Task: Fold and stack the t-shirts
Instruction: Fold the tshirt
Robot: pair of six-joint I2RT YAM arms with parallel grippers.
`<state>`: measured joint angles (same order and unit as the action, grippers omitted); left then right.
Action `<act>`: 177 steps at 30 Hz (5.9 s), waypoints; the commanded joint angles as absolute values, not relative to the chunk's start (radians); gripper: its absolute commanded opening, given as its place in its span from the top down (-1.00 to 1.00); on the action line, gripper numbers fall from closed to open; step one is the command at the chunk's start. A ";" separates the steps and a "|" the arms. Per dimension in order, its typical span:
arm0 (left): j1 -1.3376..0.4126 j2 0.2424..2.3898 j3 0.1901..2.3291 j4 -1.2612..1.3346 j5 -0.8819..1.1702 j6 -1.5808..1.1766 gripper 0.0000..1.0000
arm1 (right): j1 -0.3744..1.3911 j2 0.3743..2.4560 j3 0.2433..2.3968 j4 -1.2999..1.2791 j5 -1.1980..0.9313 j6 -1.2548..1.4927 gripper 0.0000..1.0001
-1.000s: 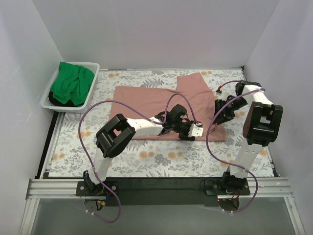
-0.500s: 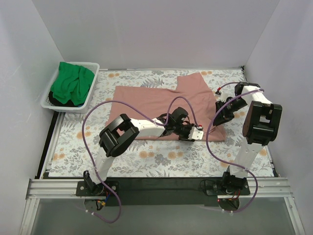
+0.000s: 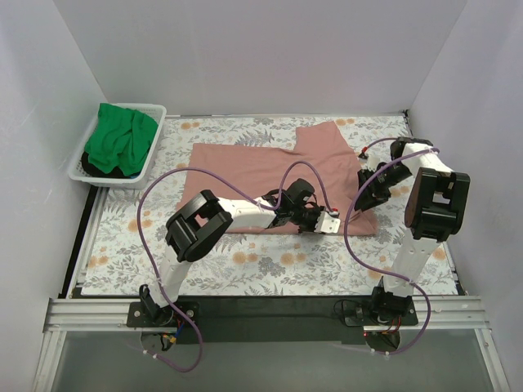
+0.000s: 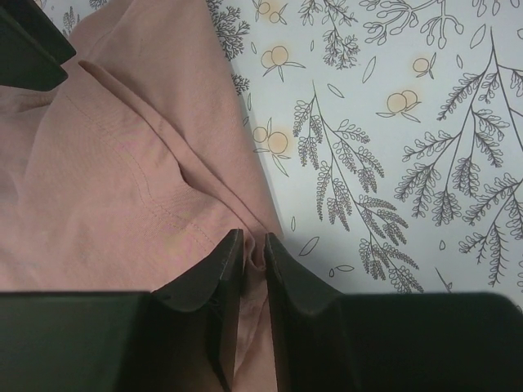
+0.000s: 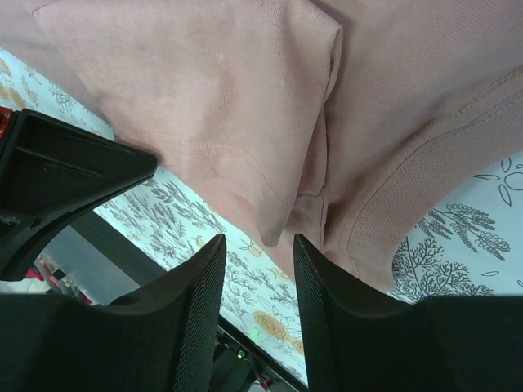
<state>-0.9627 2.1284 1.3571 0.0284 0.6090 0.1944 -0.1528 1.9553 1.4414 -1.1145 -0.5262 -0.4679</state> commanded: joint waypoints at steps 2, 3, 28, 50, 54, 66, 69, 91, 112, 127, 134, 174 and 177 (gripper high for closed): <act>-0.966 2.080 1.364 0.029 0.604 0.206 0.71 | -0.141 1.973 1.448 -1.098 -0.528 -0.460 0.15; -0.966 2.080 1.364 0.028 0.604 0.207 0.74 | -0.137 1.976 1.448 -1.097 -0.526 -0.459 0.17; -0.888 2.014 1.405 0.006 0.634 0.143 1.00 | -0.111 1.986 1.617 -1.129 -0.601 -0.430 0.97; -0.689 2.167 1.534 0.153 0.578 0.046 0.36 | -0.071 2.203 1.965 -1.111 -0.637 -0.308 -0.37; -0.640 2.165 1.597 0.152 0.493 -0.144 0.24 | -0.069 2.161 1.965 -1.108 -0.603 -0.337 -0.43; -0.310 1.884 1.508 -0.495 0.523 -0.610 0.22 | -0.057 1.911 1.543 -1.094 -0.410 -0.520 0.14; -0.258 1.800 1.363 -0.555 0.522 -0.615 0.25 | -0.057 1.893 1.457 -1.060 -0.362 -0.535 0.25; -0.143 1.715 1.014 -0.865 0.328 -0.477 0.34 | -0.057 1.879 1.186 -0.882 -0.038 -0.681 0.27; -0.523 2.131 1.828 -0.444 0.903 -0.748 0.25 | -0.034 2.063 1.793 -1.074 -0.699 -0.426 0.40; -0.700 2.304 1.783 -0.262 0.585 -0.839 0.53 | -0.002 2.048 1.508 -0.876 -0.549 -0.359 0.79; -0.690 2.356 1.816 -0.255 0.488 -0.825 0.56 | -0.002 2.057 1.471 -0.850 -0.485 -0.373 0.85; -0.695 2.344 1.721 -0.161 0.592 -0.838 0.51 | 0.028 2.077 1.539 -0.871 -0.506 -0.333 0.90; -0.690 2.353 1.730 -0.155 0.520 -0.828 0.51 | 0.028 2.085 1.532 -0.870 -0.494 -0.339 0.91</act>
